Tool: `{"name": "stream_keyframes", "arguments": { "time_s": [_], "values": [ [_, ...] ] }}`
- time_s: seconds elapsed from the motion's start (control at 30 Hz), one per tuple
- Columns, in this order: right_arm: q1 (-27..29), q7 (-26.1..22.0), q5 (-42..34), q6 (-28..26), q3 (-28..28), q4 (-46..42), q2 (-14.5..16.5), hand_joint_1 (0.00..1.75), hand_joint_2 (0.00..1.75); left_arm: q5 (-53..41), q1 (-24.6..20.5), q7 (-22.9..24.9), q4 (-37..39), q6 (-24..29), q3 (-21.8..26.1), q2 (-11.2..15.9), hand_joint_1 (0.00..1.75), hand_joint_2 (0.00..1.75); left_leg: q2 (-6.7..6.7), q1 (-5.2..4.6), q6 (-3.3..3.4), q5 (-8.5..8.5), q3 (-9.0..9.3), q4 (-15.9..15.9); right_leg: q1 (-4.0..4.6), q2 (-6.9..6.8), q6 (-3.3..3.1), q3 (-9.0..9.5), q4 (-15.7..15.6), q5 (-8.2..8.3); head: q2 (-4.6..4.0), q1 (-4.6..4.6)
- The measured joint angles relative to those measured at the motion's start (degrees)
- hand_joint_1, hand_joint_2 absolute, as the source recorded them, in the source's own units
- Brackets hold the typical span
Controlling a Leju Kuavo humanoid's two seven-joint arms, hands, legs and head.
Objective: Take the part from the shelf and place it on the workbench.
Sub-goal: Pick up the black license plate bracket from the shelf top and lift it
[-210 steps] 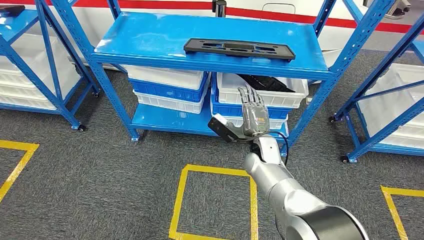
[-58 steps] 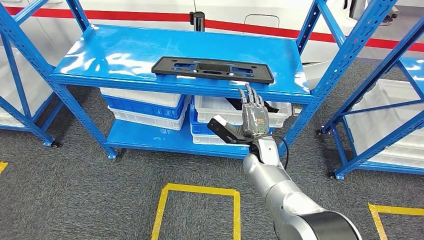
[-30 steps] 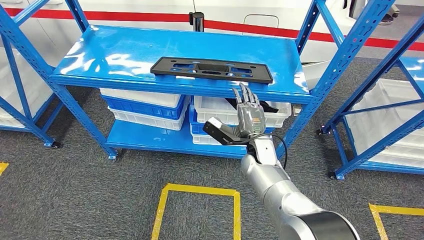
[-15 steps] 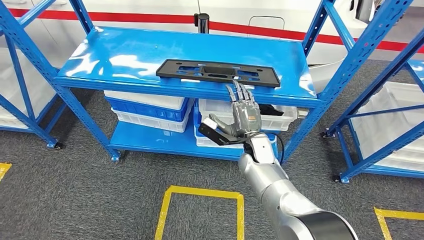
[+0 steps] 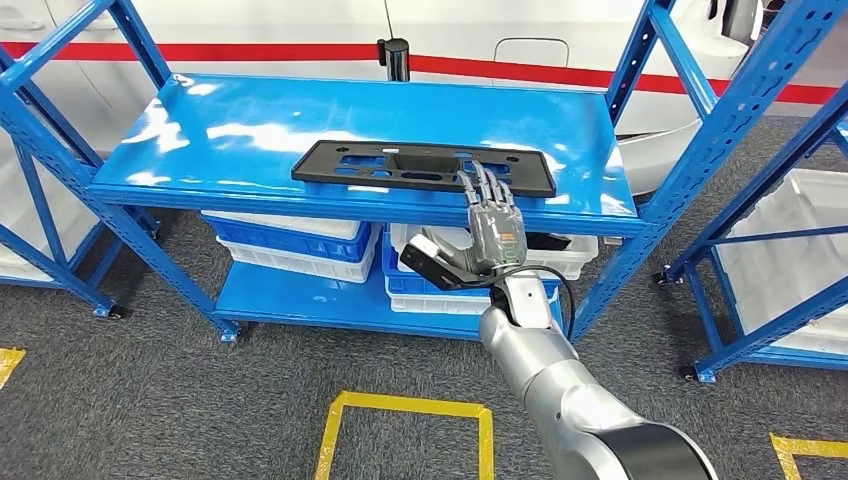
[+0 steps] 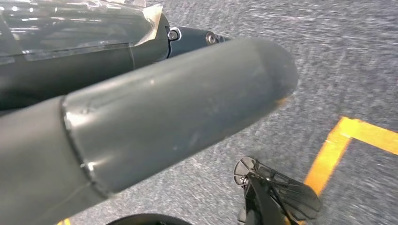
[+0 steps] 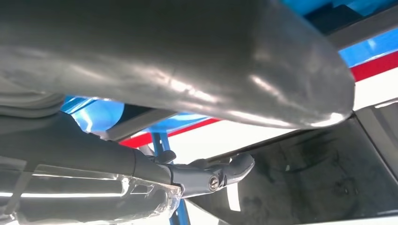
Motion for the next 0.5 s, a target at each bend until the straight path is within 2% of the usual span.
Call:
{"name": "stream_keyframes", "arguments": {
  "time_s": [0.03,0.07,0.1,0.13,0.17,0.2,0.23,0.27,0.33,0.37,0.4,0.43,0.5],
  "values": [
    [0.2,0.0,0.0,0.0,0.0,0.0,0.0,0.00,1.31,-0.1,0.1,-0.5,0.0,-0.1,0.0,0.1,0.00,0.00,0.11,0.50,-0.52,-1.15,-2.07,1.4,-0.10,0.04,0.17,0.71,0.0,-0.66,0.00,0.00],
    [0.3,0.0,0.0,0.0,0.0,0.0,0.0,0.00,1.75,-0.2,0.2,-0.9,0.0,-0.5,0.0,0.3,0.00,0.00,0.28,0.96,-1.00,-1.51,-3.32,1.0,-0.27,0.08,0.41,1.66,0.0,-1.44,-0.01,-0.01],
    [0.5,0.1,0.0,0.0,0.0,0.0,0.0,0.00,1.75,-0.3,0.3,-1.3,0.0,-0.9,0.0,0.5,0.00,0.00,0.47,1.35,-1.44,-0.63,-3.74,-1.0,-0.48,0.13,0.70,2.71,0.0,-2.24,-0.01,0.01],
    [0.5,0.1,-0.1,0.0,0.0,0.0,0.0,0.00,1.75,-0.5,0.3,-1.4,0.0,-1.5,0.0,0.8,0.00,0.00,0.71,1.70,-1.82,2.01,-3.51,-4.3,-0.70,0.15,1.05,3.79,0.0,-3.12,-0.01,-0.01],
    [0.6,0.1,-0.1,0.0,-0.1,0.0,0.0,0.00,1.75,-0.7,0.4,-1.5,0.0,-1.9,0.0,1.0,0.00,0.00,1.01,1.95,-2.12,6.21,-3.07,-8.2,-0.81,0.16,1.45,4.79,0.0,-4.01,-0.01,-0.07],
    [0.6,0.0,-0.2,0.0,-0.2,0.0,0.0,0.00,1.75,-0.8,0.4,-1.5,0.0,-2.2,0.0,1.2,0.00,0.00,1.27,1.98,-2.14,9.54,-2.56,-11.1,-0.83,0.16,1.91,5.39,-0.1,-4.76,0.00,-0.17],
    [0.6,0.0,-0.3,0.0,-0.2,0.0,0.0,0.00,1.75,-0.9,0.4,-1.5,0.0,-2.4,0.0,1.3,0.00,0.00,1.42,1.87,-1.94,12.15,-2.23,-12.9,-0.72,0.16,2.41,5.77,-0.2,-5.38,0.00,-0.19],
    [0.5,-0.1,-0.3,0.0,-0.3,-0.1,0.0,0.00,1.75,-0.9,0.3,-1.5,0.0,-2.5,0.1,1.5,0.00,0.00,1.49,1.61,-1.54,13.18,-2.17,-13.3,-0.64,0.16,2.90,5.98,-0.4,-5.81,0.00,-0.21],
    [0.3,-0.4,-0.5,0.0,-0.3,-0.3,0.0,0.00,1.75,-1.2,0.1,-1.2,-0.2,-2.5,0.1,1.7,0.00,0.00,1.28,1.21,-0.53,12.29,-1.76,-13.0,-0.53,0.02,3.86,6.58,-1.0,-6.55,0.00,-0.07],
    [0.2,-0.6,-0.5,0.0,-0.3,-0.3,0.1,0.00,1.75,-1.3,0.0,-1.0,-0.2,-2.3,0.1,1.8,0.00,0.00,1.21,1.08,-0.01,11.88,-1.33,-13.2,-0.56,-0.06,4.15,6.63,-0.5,-7.07,0.00,-0.04],
    [0.1,-0.7,-0.6,0.0,-0.3,-0.4,0.1,0.00,1.75,-1.5,-0.1,-0.8,-0.3,-2.2,0.1,1.8,0.00,0.00,1.15,1.01,0.54,11.53,-0.79,-13.4,-0.53,-0.11,4.21,5.91,1.4,-7.91,0.01,0.04],
    [0.0,-0.7,-0.8,0.0,-0.4,-0.4,0.1,0.00,1.75,-1.5,-0.2,-0.6,-0.3,-2.0,0.1,1.9,0.00,0.00,1.08,0.95,1.04,11.17,-0.29,-13.6,-0.58,-0.14,4.06,4.20,4.6,-9.04,0.00,0.15],
    [0.1,-0.7,-1.0,0.0,-0.5,-0.3,0.0,0.00,1.75,-1.6,-0.4,-0.2,-0.3,-1.9,0.1,1.9,0.00,0.00,0.89,0.66,1.78,10.38,0.32,-13.7,-0.51,-0.13,3.62,-1.61,13.3,-11.35,0.00,0.31]
  ]
}}
